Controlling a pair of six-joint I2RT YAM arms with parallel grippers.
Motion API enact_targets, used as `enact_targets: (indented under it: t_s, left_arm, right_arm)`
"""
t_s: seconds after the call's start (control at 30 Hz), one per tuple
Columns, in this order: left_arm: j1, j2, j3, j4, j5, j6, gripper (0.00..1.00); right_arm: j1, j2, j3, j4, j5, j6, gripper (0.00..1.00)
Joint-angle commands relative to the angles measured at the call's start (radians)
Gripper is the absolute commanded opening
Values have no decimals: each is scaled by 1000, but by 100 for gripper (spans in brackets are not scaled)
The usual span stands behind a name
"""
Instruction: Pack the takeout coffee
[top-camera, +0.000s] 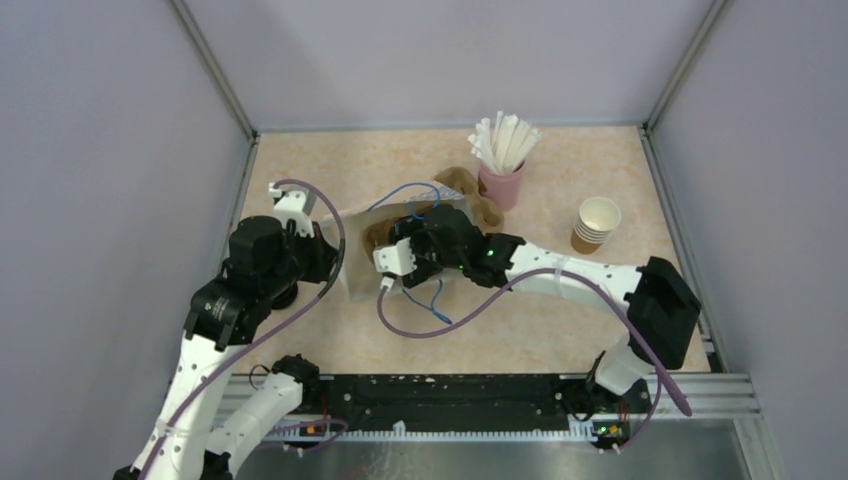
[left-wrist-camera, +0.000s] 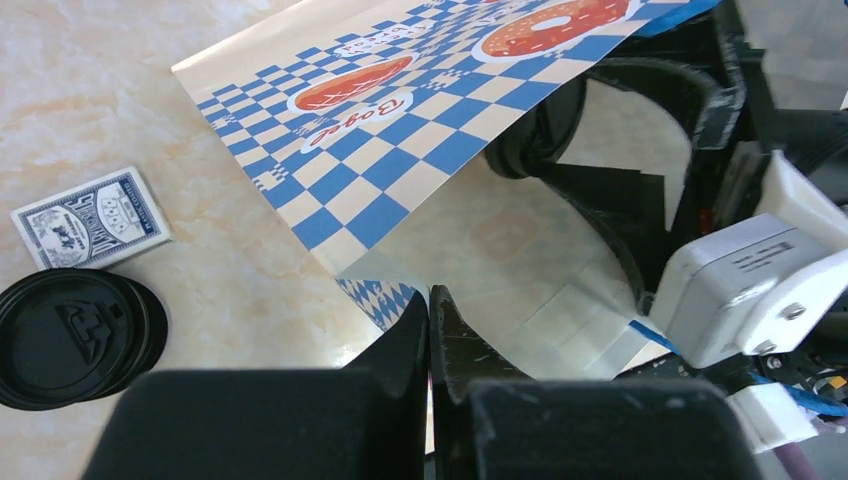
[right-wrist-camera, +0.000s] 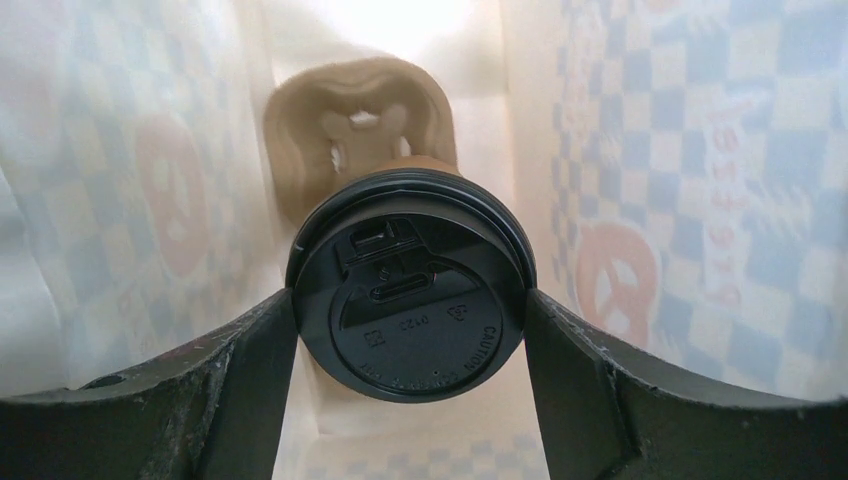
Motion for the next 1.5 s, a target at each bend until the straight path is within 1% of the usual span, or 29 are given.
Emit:
enact_targets:
  t_s: [0.0,0.1,0.5,0.7,0.9,1.03,1.17,1.33,1.47]
  left_arm:
    - [-2,-17,-9,27,15,-10,0]
    - [-1,-19,-11,19,13,-8,0]
    - [-2,1,-17,30,25,-14,0]
    - [-1,5,-25,42,30,-20,0]
    - [-1,8,-31,38,41,-16,0]
    - [-2,2,-37,28,37,-20,0]
    - [-1,0,-38,23,36,-19,0]
    - [-2,2,-41,31,38,-36,0]
    - [-2,9,-36,34,35,-42,0]
  right_arm:
    - [-4,61,80,-9,-155,-28,59]
    - [4,98,112,-50,-177,-56,59]
    - [9,159,151,-12,-179,-117,58]
    - [21,180,189,-89,-192,-187,60]
    - [43,225,208,-101,-133,-220,61]
    - [45,255,232,-129,-77,-204,61]
    - [47,254,210,-68,-10,-206,59]
    - [46,243,197,3,-9,-194,57]
    - [54,244,209,2,15,-214,57]
